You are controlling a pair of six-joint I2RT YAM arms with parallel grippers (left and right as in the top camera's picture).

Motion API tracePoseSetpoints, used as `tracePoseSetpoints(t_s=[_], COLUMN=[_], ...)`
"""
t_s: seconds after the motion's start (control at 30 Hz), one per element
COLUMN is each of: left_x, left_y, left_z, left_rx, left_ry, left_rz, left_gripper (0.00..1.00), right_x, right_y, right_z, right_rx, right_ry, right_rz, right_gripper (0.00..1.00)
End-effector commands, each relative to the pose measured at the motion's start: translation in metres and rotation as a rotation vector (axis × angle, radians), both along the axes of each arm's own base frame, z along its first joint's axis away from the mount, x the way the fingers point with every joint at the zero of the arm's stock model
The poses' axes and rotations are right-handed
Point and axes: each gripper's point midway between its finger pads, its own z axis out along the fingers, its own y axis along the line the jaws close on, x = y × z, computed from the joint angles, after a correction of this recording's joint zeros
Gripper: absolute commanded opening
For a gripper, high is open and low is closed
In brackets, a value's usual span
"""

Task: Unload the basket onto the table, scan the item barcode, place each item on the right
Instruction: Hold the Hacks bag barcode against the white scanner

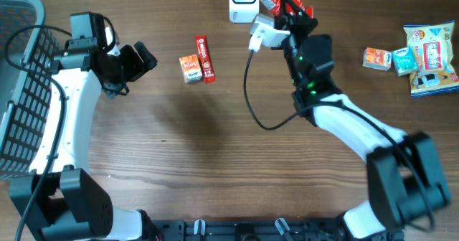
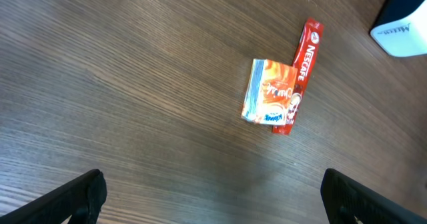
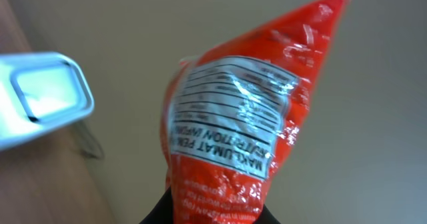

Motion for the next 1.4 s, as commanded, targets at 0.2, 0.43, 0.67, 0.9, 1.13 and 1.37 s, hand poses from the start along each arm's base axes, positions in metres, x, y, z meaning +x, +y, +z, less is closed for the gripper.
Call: tracePoseSetpoints(t_s=[0.2,0.43,0.67,0.9,1.13,1.37], left_x=[0.0,0.0,0.0,0.0,0.0,0.0], left_y=[0.003,0.003,0.003,0.003,0.003,0.003], left_z=[0.002,0.002,0.002,0.002,0.002,0.002], left_rx=[0.012,0.012,0.012,0.012,0.012,0.012], left_ry=[-0.006,-0.006,-0.006,-0.006,-0.006,-0.006], left_rz=[0.004,0.004,0.004,0.004,0.004,0.004], left_gripper=[1.0,1.0,1.0,1.0,1.0,1.0], right_x=[0.066,0.1,0.102,0.101,0.103,0.11], right_y=[0.03,0.053,0.058,0.063,0.058,0.042], right_z=[-0.05,-0.067,-0.103,-0.125,-0.138,-0.12], right_rx=[-0.457,-0.572,-0.595,-0.582,-0.59,-0.571], right_ry=[-0.17,-0.134,-0.051,-0.02,0.004,-0.049], right_rz=[-0.012,0.057,0.109,0.149,0.147,0.083], right_gripper=[0.04,0.04,0.04,0.04,0.04,0.04])
